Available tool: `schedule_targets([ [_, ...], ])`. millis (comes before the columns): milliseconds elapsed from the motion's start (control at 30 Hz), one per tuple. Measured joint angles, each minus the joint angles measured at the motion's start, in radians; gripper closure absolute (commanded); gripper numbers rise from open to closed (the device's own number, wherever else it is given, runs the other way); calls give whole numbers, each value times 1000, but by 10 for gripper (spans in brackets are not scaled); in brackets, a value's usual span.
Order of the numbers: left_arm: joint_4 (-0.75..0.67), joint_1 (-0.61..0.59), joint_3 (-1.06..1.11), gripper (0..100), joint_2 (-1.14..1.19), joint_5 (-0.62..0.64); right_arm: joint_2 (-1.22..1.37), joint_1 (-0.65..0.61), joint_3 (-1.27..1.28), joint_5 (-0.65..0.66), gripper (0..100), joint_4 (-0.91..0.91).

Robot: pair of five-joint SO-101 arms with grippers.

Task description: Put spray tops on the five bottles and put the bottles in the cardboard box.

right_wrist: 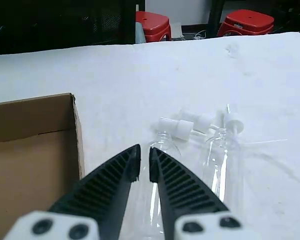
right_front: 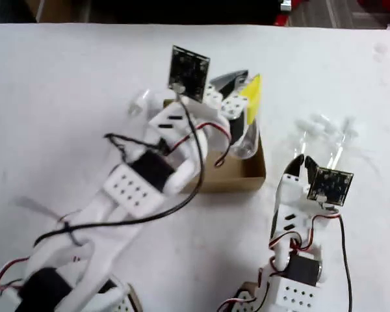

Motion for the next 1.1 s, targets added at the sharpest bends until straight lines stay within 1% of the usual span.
schedule_targets([
  [100, -138, -2, 11, 976, 118, -14, 0, 3, 0, -2, 981, 0],
  [267, -423, -5, 100, 976, 304, -141, 0, 5, 0, -2, 981, 0],
  [400, -657, -8, 222, 976, 356, -224, 0, 5, 0, -5, 981, 0],
  [500, -776, -28, 276, 976, 371, -247, 0, 3, 0, -5, 981, 0],
  [667, -816, -44, 310, 976, 371, -250, 0, 3, 0, -5, 981, 0],
  [1100, -816, -66, 356, 976, 374, -256, 0, 3, 0, -5, 981, 0],
])
